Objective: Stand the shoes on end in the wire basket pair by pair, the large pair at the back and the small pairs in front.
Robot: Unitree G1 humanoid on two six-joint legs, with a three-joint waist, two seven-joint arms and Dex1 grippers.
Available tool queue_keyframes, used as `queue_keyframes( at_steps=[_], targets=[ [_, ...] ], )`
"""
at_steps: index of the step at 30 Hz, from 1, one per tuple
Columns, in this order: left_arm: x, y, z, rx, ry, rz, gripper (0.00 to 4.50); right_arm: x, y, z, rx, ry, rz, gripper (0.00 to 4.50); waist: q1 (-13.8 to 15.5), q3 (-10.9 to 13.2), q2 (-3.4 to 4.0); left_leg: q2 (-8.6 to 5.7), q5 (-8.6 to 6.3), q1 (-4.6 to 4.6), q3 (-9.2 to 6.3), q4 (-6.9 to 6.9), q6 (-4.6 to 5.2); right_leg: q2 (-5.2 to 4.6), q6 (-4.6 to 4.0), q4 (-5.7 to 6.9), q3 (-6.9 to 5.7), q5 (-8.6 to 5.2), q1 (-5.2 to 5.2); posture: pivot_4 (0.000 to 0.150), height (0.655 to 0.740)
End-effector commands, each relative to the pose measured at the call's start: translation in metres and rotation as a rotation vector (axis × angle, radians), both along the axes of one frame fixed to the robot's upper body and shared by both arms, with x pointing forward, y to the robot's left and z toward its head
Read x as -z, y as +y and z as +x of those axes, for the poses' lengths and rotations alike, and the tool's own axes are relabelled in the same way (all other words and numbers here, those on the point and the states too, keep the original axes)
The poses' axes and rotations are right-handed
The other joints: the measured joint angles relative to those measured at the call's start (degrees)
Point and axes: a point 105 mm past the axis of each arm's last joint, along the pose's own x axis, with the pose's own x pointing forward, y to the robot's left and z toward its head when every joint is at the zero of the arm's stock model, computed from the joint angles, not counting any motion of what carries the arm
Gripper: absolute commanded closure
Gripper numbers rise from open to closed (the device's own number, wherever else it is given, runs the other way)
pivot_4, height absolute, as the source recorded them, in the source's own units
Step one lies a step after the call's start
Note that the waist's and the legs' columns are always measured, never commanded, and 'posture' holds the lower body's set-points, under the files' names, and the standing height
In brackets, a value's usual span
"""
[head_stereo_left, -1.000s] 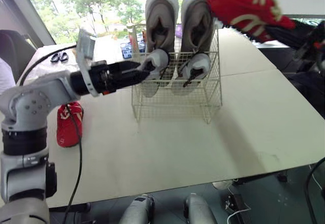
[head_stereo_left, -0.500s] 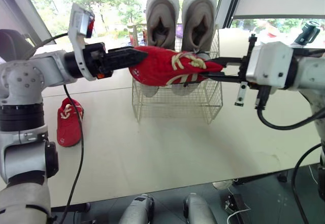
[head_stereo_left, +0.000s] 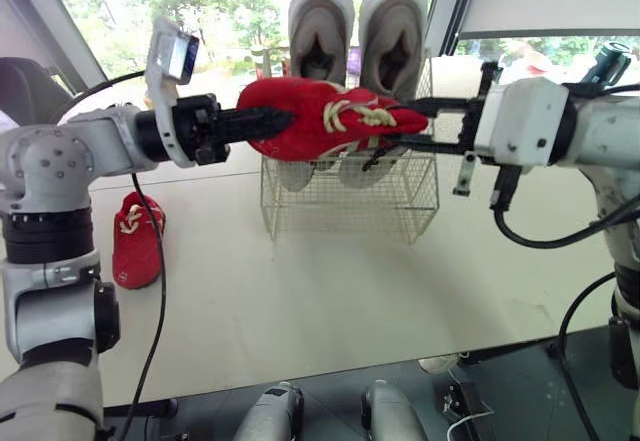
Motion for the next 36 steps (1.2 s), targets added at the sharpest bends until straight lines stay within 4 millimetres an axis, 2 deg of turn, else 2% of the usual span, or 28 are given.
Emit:
queue_keyframes(
  at_steps=[1,4,5,7,9,13,16,19,28,31,34,36],
  targets=[
    [-0.008,0.004,-0.002,-0.019,-0.023,-0.069,4.24,-0.013,-0.012,-0.008,0.028,0.119,0.168,1.55,0.17,-0.01,-0.01,0.00,0.00,0.00,-0.01,0.00,0.00,-0.01,0.00,0.00,0.00,0.00,0.01,0.150,0.7400],
    [-0.008,0.006,0.000,-0.056,-0.014,-0.140,4.24,-0.005,-0.031,-0.005,0.086,0.316,0.364,0.10,0.22,-0.03,-0.08,0.00,0.00,0.00,-0.04,0.01,0.00,-0.03,-0.01,-0.01,-0.01,0.00,0.03,0.150,0.7400],
    [-0.009,0.006,0.000,-0.065,-0.012,-0.170,4.24,0.001,-0.038,-0.003,0.104,0.382,0.427,0.03,0.19,-0.05,-0.11,0.00,0.00,0.00,-0.06,0.00,0.00,-0.04,-0.02,-0.02,-0.01,0.01,0.04,0.150,0.7400],
    [-0.013,0.006,-0.002,-0.072,-0.012,-0.231,4.24,0.013,-0.047,-0.002,0.096,0.542,0.585,0.03,0.19,-0.05,-0.14,0.01,0.00,0.00,-0.06,0.01,0.00,-0.04,-0.03,-0.01,-0.01,0.01,0.04,0.150,0.7400],
    [-0.016,0.003,-0.003,-0.077,-0.013,-0.285,4.24,0.026,-0.048,-0.003,0.054,0.688,0.714,0.03,0.19,-0.04,-0.15,0.02,0.00,0.00,-0.06,0.02,0.00,-0.05,-0.03,0.00,0.00,0.02,0.04,0.150,0.7400],
    [-0.018,-0.006,-0.002,-0.084,0.002,-0.352,4.24,0.032,-0.027,-0.001,-0.095,0.848,0.935,0.03,-0.15,-0.05,-0.14,0.04,0.01,0.04,-0.02,0.00,-0.02,-0.05,-0.04,0.05,0.05,0.02,0.03,0.150,0.7400],
    [-0.017,-0.013,0.000,-0.087,0.013,-0.381,4.24,0.023,-0.006,0.005,-0.197,0.880,1.050,0.03,-0.33,-0.05,-0.14,0.05,0.03,0.05,-0.01,0.00,-0.04,-0.02,-0.05,0.07,0.06,0.03,0.02,0.150,0.7400],
    [-0.015,-0.016,0.002,-0.092,0.026,-0.391,4.24,0.007,0.006,0.010,-0.273,0.873,1.133,0.03,-0.27,-0.06,-0.13,0.02,0.03,0.05,0.00,0.00,-0.05,0.02,-0.05,0.11,0.06,0.03,-0.02,0.150,0.7400],
    [-0.006,-0.023,0.004,-0.114,0.035,-0.374,4.24,-0.014,0.027,0.015,-0.365,0.856,1.202,0.03,-0.30,-0.06,-0.13,0.01,0.03,0.05,-0.01,0.00,-0.05,0.04,-0.05,0.10,0.03,0.03,0.00,0.150,0.7400],
    [-0.003,-0.024,0.004,-0.121,0.034,-0.365,4.24,-0.016,0.030,0.016,-0.370,0.855,1.215,0.83,-0.37,-0.06,-0.13,0.02,0.04,0.05,-0.01,-0.04,-0.05,0.06,-0.05,0.10,0.04,0.03,-0.03,0.150,0.7400],
    [0.003,-0.027,0.004,-0.139,0.024,-0.335,4.24,-0.018,0.031,0.017,-0.366,0.847,1.223,2.28,-0.35,-0.06,-0.13,0.02,0.04,0.05,-0.01,-0.04,-0.05,0.06,-0.05,0.09,0.05,0.03,-0.03,0.150,0.7400],
    [0.013,-0.031,0.003,-0.145,0.032,-0.250,4.24,-0.020,0.030,0.017,-0.364,0.838,1.220,3.27,-0.35,-0.06,-0.13,0.02,0.04,0.05,-0.01,-0.04,-0.05,0.06,-0.05,0.09,0.05,0.03,-0.03,0.150,0.7400]
  ],
)
